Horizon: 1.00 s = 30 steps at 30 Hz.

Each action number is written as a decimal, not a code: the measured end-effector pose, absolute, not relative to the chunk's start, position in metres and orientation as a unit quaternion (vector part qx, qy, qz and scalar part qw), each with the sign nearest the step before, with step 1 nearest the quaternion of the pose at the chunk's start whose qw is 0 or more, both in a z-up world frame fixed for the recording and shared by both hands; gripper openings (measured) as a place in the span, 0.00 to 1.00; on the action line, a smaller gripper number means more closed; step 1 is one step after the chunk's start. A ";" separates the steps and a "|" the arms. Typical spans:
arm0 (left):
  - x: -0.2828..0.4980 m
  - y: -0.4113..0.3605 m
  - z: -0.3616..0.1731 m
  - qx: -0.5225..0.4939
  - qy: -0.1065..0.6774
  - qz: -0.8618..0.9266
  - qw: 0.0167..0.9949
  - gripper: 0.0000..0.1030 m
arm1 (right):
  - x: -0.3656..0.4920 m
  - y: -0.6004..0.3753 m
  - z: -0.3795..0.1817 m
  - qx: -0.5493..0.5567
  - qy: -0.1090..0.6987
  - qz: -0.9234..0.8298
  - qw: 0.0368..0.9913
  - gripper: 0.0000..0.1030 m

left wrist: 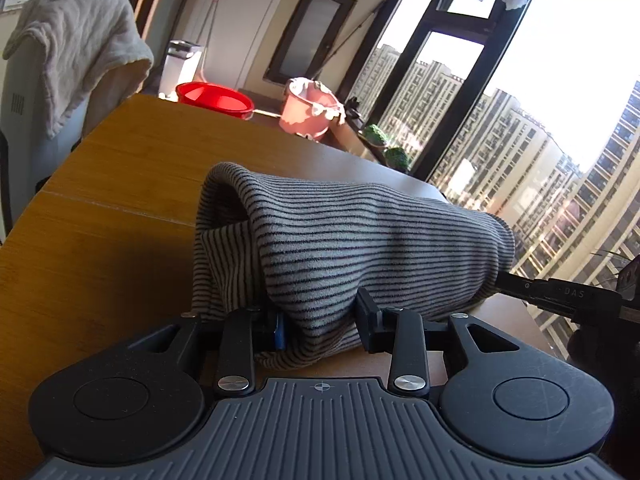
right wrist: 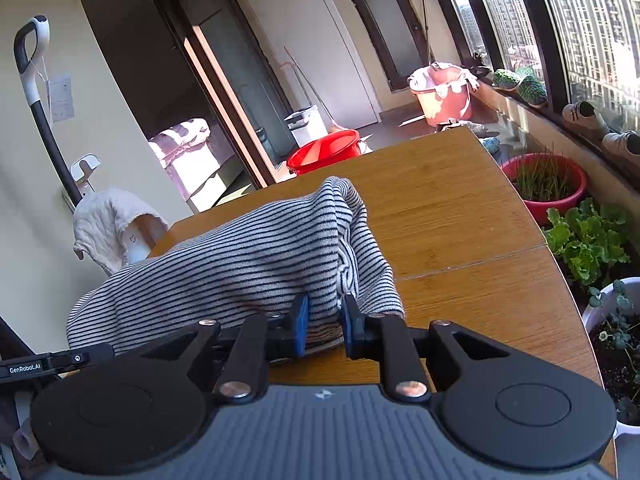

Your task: Fold clothes

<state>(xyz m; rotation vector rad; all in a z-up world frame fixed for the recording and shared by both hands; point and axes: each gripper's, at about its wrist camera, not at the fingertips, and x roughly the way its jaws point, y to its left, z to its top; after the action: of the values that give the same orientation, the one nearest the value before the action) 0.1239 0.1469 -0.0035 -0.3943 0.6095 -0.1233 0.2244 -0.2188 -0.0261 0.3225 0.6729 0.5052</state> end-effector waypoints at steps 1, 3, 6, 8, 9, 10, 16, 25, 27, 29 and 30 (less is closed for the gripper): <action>0.117 0.147 0.004 -0.193 0.291 -0.061 0.935 0.41 | 0.222 -0.220 -0.028 0.158 0.327 0.242 0.900 0.17; 0.109 0.147 0.022 -0.181 0.266 -0.052 0.945 0.50 | 0.219 -0.221 -0.032 0.160 0.331 0.236 0.900 0.16; 0.103 0.141 0.051 -0.150 0.213 -0.026 0.965 0.63 | 0.220 -0.216 -0.042 0.149 0.346 0.222 0.899 0.15; 0.109 0.137 0.058 -0.151 0.201 -0.038 0.967 0.71 | 0.219 -0.215 -0.047 0.158 0.343 0.219 0.900 0.12; 0.116 0.134 0.056 -0.156 0.209 -0.049 0.964 0.71 | 0.218 -0.215 -0.048 0.162 0.341 0.217 0.900 0.12; 0.127 0.130 0.051 -0.161 0.224 -0.057 0.960 0.70 | 0.216 -0.214 -0.047 0.159 0.337 0.212 0.904 0.12; 0.161 0.132 0.006 -0.196 0.278 -0.054 0.939 0.65 | 0.186 -0.189 -0.009 0.078 0.247 0.198 0.946 0.14; 0.147 0.126 0.004 -0.164 0.279 -0.055 0.944 0.64 | 0.267 -0.150 0.011 0.082 0.249 0.135 0.956 0.64; 0.145 0.123 0.003 -0.151 0.276 -0.059 0.947 0.64 | 0.275 -0.152 -0.003 0.111 0.278 0.155 0.941 0.64; 0.145 0.124 0.002 -0.145 0.275 -0.064 0.948 0.64 | 0.267 -0.157 -0.014 0.133 0.287 0.178 0.932 0.54; 0.146 0.125 0.001 -0.146 0.275 -0.067 0.948 0.64 | 0.260 -0.159 -0.019 0.136 0.287 0.187 0.929 0.48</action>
<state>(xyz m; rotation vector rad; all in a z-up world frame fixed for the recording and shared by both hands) 0.1458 0.1251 0.0008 -0.2966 0.5593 -0.1357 0.2598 -0.1586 -0.0188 0.2794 0.5884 0.3834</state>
